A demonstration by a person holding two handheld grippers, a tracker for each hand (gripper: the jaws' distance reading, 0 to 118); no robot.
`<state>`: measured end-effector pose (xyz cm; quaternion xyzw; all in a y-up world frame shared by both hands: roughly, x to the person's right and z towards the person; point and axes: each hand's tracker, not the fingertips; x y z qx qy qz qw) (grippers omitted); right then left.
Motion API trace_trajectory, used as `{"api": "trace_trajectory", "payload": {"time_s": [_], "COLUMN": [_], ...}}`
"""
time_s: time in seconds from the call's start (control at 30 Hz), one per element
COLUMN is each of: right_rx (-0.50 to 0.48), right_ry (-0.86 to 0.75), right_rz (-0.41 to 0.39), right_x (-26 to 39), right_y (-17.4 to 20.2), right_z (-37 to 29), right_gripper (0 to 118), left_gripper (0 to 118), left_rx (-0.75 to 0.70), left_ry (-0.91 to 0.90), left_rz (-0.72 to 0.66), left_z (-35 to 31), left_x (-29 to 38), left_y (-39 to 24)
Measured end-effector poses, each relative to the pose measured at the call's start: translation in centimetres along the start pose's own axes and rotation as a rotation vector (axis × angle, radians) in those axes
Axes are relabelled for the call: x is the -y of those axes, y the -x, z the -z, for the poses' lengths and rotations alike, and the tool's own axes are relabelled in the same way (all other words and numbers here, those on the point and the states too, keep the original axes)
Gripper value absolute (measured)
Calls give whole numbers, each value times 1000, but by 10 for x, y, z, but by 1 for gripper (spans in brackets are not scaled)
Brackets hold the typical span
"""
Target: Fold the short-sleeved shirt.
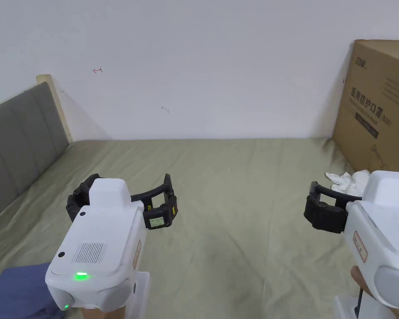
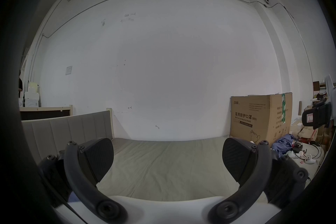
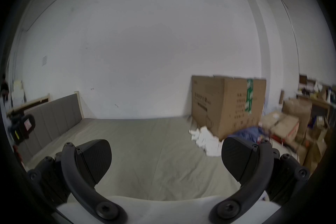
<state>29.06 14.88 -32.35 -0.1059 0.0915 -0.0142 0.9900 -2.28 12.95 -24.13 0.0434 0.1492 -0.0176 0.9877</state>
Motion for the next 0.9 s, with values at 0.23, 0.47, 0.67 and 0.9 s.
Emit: {"api": "trace_trajectory", "payload": {"time_s": [0.23, 0.47, 0.67, 0.9], "right_rx": [2, 50, 60, 24], "right_ry": [324, 396, 357, 346], "right_rz": [132, 54, -5, 50], "right_x": [-24, -30, -23, -26], "right_y": [-1, 10, 18, 13], "right_z": [5, 11, 7, 7], "right_gripper": [118, 117, 117, 115], "left_gripper": [118, 118, 118, 118], "left_rx": [4, 4, 4, 8], "left_ry": [-3, -6, 0, -2], "left_rz": [-9, -13, -15, -17], "left_z": [-1, -1, -1, -2], "left_x": [-2, -3, -1, -1], "left_y": [3, 5, 5, 6]}}
